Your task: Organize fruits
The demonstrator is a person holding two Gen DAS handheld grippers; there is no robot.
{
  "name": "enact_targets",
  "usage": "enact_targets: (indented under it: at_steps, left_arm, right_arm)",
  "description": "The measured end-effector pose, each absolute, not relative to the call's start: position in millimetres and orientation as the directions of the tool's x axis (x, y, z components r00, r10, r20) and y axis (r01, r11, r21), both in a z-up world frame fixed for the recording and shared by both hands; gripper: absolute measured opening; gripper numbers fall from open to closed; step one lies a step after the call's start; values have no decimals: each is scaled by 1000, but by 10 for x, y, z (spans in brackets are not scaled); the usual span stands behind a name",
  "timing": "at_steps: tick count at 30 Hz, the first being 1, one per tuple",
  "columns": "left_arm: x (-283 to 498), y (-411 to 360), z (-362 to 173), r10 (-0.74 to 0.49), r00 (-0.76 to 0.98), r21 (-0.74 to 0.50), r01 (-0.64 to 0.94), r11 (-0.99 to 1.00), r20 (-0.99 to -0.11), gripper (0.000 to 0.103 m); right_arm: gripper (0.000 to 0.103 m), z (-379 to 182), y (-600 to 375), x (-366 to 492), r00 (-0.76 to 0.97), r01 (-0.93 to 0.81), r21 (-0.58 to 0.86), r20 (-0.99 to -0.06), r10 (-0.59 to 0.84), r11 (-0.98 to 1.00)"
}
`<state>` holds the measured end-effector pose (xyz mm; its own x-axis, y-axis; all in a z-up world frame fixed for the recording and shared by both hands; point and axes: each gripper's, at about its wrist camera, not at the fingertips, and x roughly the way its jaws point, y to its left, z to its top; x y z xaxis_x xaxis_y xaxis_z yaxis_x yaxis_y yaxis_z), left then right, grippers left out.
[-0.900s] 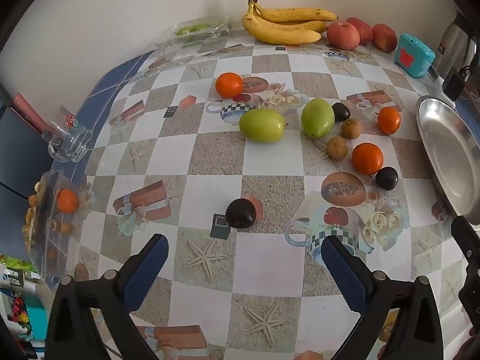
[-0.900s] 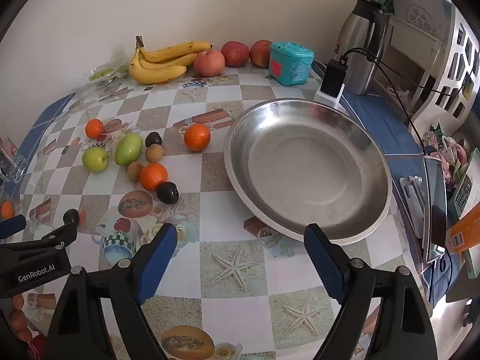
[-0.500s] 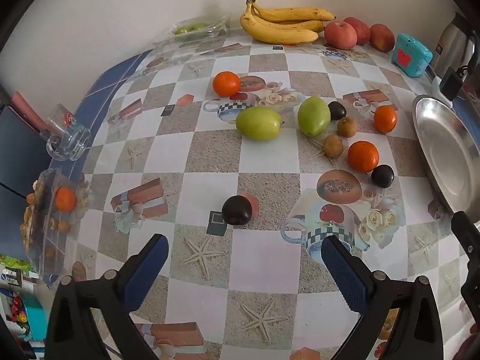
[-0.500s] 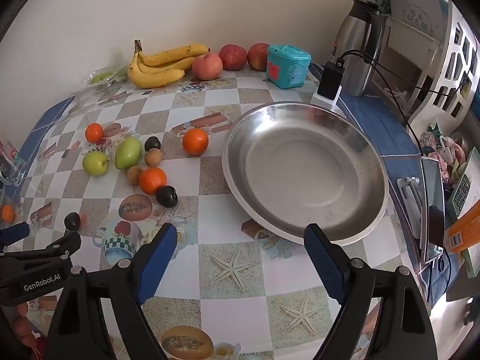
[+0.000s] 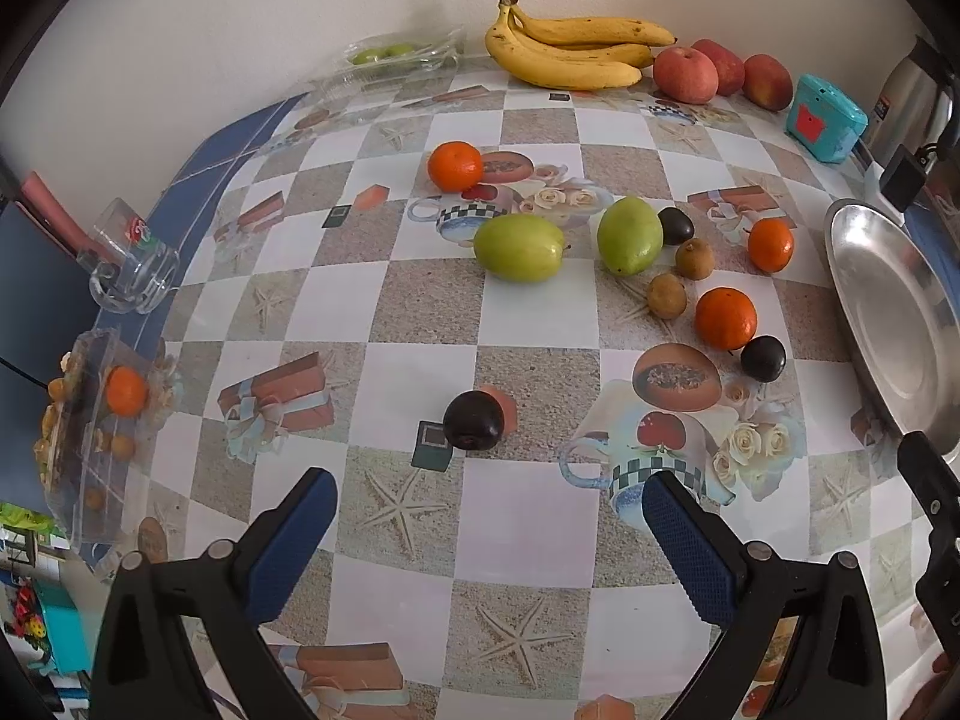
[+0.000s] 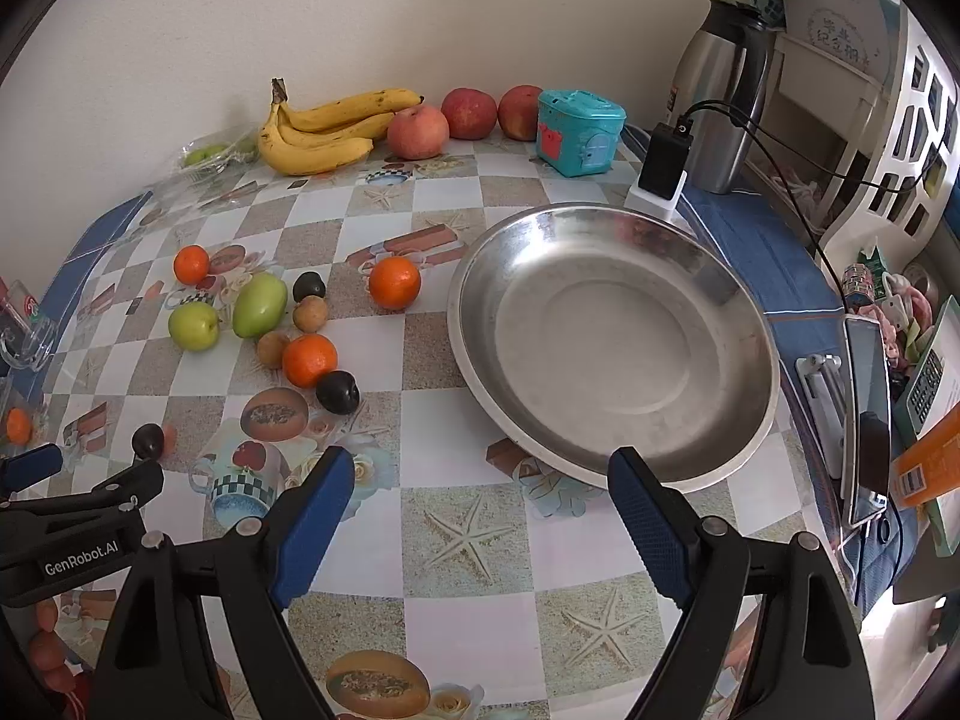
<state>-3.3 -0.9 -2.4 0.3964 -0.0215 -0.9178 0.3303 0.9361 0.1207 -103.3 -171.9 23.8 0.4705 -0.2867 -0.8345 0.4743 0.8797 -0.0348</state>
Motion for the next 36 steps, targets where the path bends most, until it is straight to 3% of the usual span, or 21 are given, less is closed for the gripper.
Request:
enact_targets:
  at_steps: [36]
  left_arm:
    - [-22, -4, 10, -30, 403, 112, 324, 939, -915, 103]
  right_arm:
    - [87, 230, -1711, -1024, 467, 477, -39, -835, -291, 878]
